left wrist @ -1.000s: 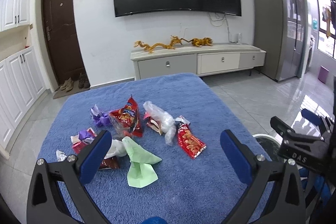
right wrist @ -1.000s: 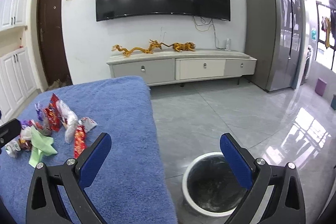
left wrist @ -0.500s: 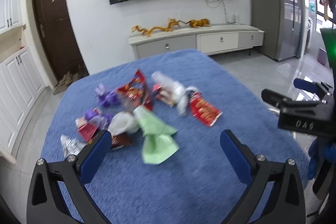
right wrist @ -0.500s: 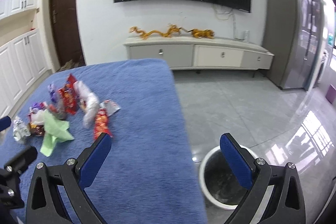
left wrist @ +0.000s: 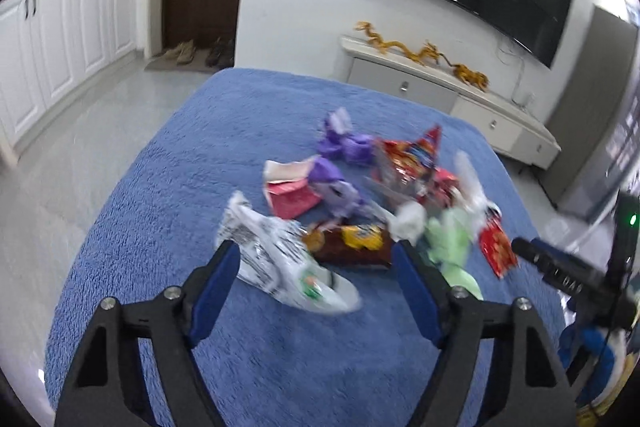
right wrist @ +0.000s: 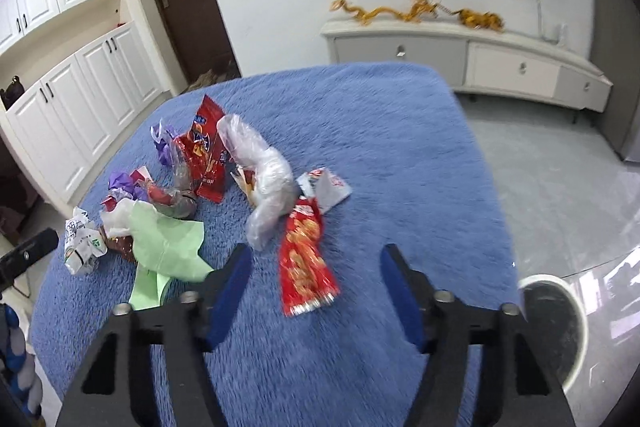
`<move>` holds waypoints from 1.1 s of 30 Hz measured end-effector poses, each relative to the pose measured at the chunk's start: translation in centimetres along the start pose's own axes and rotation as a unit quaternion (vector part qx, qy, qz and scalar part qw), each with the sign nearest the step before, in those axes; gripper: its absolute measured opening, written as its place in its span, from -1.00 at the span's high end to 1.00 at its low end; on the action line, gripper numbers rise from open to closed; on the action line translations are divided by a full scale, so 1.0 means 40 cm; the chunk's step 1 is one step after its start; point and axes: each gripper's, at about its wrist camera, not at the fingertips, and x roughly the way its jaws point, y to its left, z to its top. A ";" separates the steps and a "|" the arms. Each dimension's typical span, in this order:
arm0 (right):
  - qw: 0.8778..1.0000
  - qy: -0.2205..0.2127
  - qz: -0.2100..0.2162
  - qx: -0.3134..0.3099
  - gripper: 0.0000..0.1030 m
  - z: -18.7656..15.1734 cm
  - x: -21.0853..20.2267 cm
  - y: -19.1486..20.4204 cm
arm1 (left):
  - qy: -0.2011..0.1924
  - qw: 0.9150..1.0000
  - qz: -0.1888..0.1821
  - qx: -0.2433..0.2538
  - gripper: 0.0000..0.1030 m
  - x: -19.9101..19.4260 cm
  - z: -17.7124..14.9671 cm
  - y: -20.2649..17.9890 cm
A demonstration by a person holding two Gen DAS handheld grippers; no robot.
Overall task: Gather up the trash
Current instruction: 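Grasp the white printed bag with the left tool while the right tool grasps the red chip bag, then carry both items over the trash bin and open both tools to drop them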
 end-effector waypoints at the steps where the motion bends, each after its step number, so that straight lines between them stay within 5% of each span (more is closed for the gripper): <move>1: 1.000 0.004 0.004 0.002 -0.14 0.002 0.014 -0.001 | 0.005 1.000 0.001 -0.008 -0.41 0.010 0.005 0.011; 5: 1.000 0.022 0.018 0.007 -0.03 0.007 0.055 -0.005 | 0.033 0.999 -0.006 -0.030 -0.26 0.068 0.013 0.035; 9: 0.999 0.034 0.027 -0.005 0.32 -0.001 0.086 -0.004 | 0.068 0.996 -0.013 -0.056 0.24 0.125 0.002 0.050; 11: 0.999 0.035 0.038 -0.002 0.61 -0.005 0.082 -0.011 | 0.066 0.996 -0.007 -0.055 0.35 0.121 -0.004 0.056; 15: 0.998 0.027 0.058 0.013 0.71 -0.021 0.060 -0.031 | 0.062 0.996 -0.019 -0.068 0.61 0.096 -0.013 0.071; 27: 0.995 -0.032 0.088 0.030 0.73 -0.097 -0.140 -0.072 | -0.001 0.999 -0.032 -0.044 0.67 -0.095 -0.002 0.041; 33: 0.993 -0.067 0.076 0.063 0.73 -0.135 -0.260 -0.161 | -0.015 0.996 -0.083 0.009 0.67 -0.158 0.037 -0.103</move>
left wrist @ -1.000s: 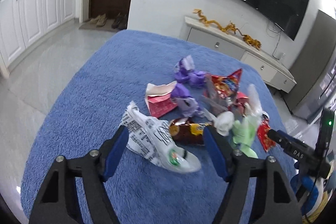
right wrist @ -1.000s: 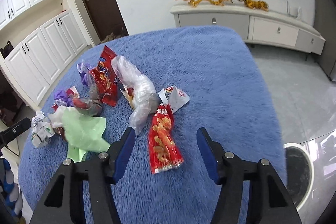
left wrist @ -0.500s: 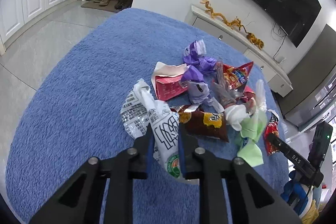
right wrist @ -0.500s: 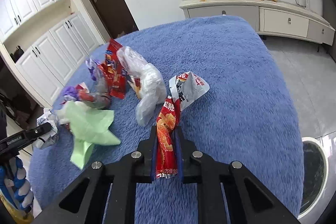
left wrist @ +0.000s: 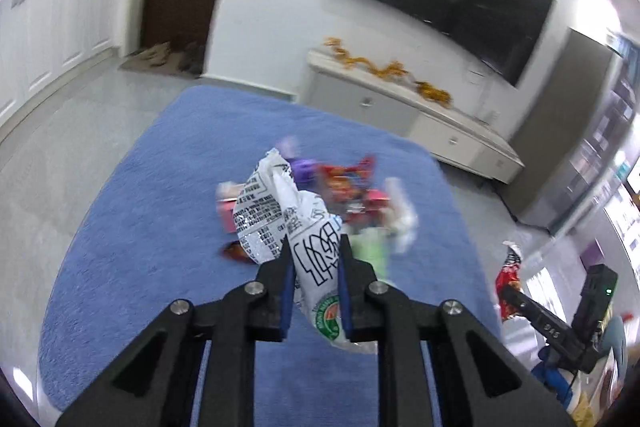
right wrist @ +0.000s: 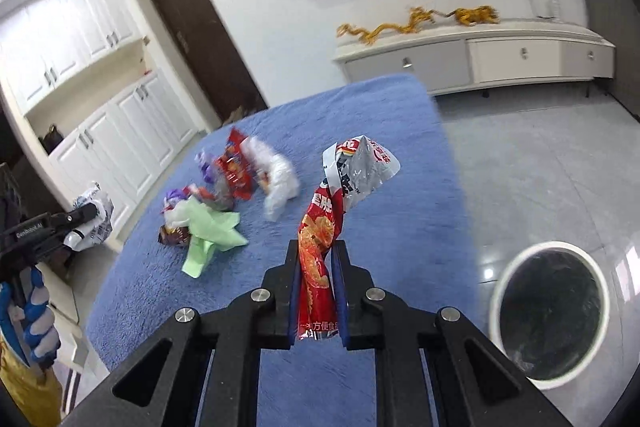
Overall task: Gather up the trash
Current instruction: 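Carry both items over the trash bin and open both tools to drop them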
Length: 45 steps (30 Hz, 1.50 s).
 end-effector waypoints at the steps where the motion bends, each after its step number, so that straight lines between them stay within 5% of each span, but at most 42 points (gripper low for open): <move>1: 1.000 -0.006 -0.006 0.007 0.73 -0.003 -0.021 -0.021 | 0.003 1.000 -0.013 0.014 0.67 0.006 0.006 -0.041; 7: 0.996 -0.032 -0.050 0.060 0.73 -0.026 -0.103 -0.191 | 0.037 0.990 -0.089 0.098 0.67 0.087 0.019 -0.305; 14: 0.985 -0.025 -0.088 0.145 0.73 -0.078 -0.114 -0.421 | 0.108 0.961 -0.164 0.197 0.66 0.265 -0.034 -0.657; 22: 0.970 0.010 -0.118 0.212 0.66 -0.143 -0.056 -0.618 | 0.179 0.932 -0.205 0.238 0.64 0.450 -0.128 -0.901; 25: 0.965 0.022 -0.134 0.226 0.52 -0.158 -0.030 -0.668 | 0.214 0.921 -0.229 0.231 0.39 0.524 -0.154 -0.962; 26: 0.963 0.026 -0.139 0.230 0.46 -0.165 -0.023 -0.679 | 0.221 0.919 -0.233 0.227 0.07 0.543 -0.161 -0.975; 27: 0.961 0.030 -0.142 0.234 0.30 -0.173 -0.017 -0.694 | 0.225 0.918 -0.236 0.224 -0.22 0.558 -0.164 -0.991; 28: 0.959 0.034 -0.148 0.240 0.15 -0.182 -0.013 -0.707 | 0.230 0.917 -0.239 0.221 -0.29 0.570 -0.169 -0.997; 33: 0.953 0.040 -0.159 0.254 0.10 -0.204 -0.020 -0.721 | 0.241 0.914 -0.241 0.220 -0.30 0.577 -0.174 -0.988; 45: 0.958 0.003 -0.168 0.233 0.10 -0.160 -0.109 -0.627 | 0.182 0.936 -0.200 0.224 -0.30 0.447 -0.148 -0.872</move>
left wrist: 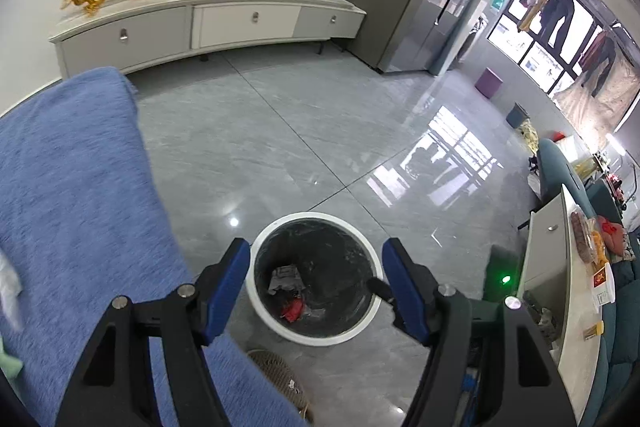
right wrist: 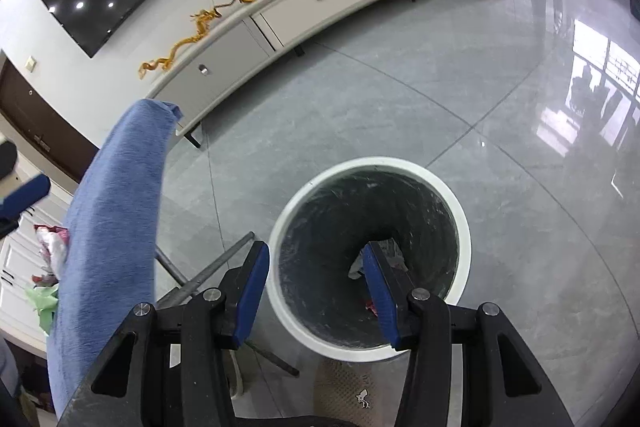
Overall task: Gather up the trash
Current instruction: 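Carry both items over the trash bin and open both tools to drop them, then return both tools from the bin to the wrapper pile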
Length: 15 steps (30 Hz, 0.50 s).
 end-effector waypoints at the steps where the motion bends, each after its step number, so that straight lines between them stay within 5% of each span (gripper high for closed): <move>1: 1.000 -0.006 0.001 -0.005 0.10 0.000 -0.019 0.015 | -0.002 1.000 0.002 -0.001 -0.30 -0.014 -0.006 0.006; 15: 0.995 -0.064 0.022 -0.079 0.10 -0.004 -0.219 0.242 | -0.084 0.994 0.055 -0.037 -0.30 -0.328 -0.151 0.164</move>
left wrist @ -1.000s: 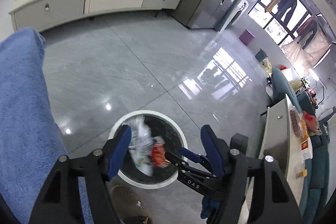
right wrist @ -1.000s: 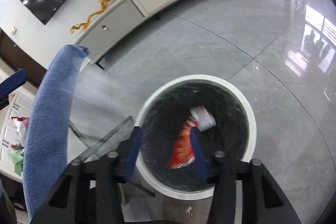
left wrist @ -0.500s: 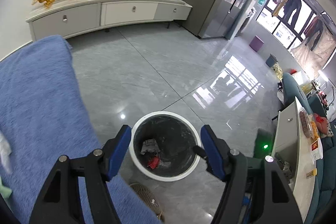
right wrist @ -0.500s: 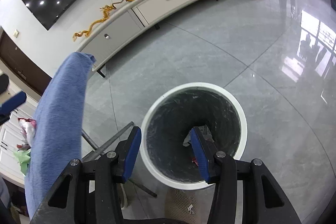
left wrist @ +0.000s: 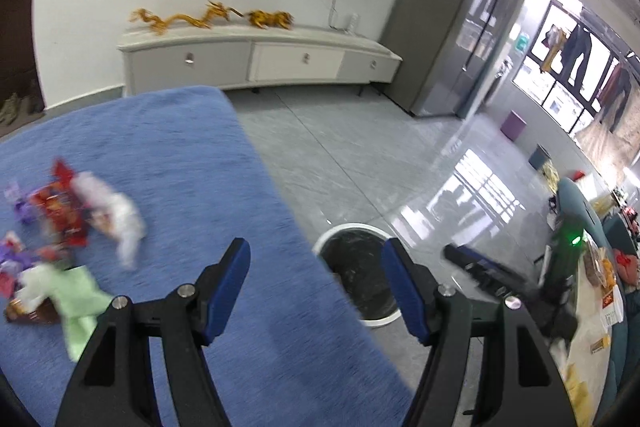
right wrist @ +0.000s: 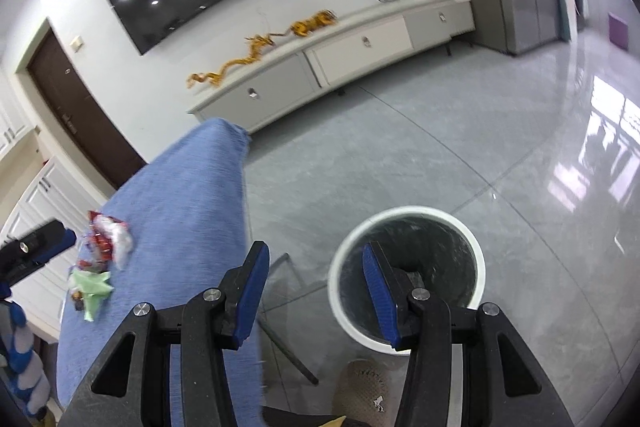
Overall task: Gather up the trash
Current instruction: 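Return both tools from the bin to the wrapper pile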
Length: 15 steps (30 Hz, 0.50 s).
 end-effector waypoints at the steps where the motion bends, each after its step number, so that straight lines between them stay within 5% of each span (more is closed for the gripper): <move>1: 1.000 -0.003 0.003 -0.006 0.10 0.002 -0.011 0.015 | -0.007 1.000 0.006 -0.003 -0.30 -0.028 -0.012 0.021; 15: 0.991 -0.041 0.062 -0.114 0.01 0.008 -0.139 0.303 | -0.085 0.989 0.117 -0.041 -0.30 -0.365 -0.164 0.294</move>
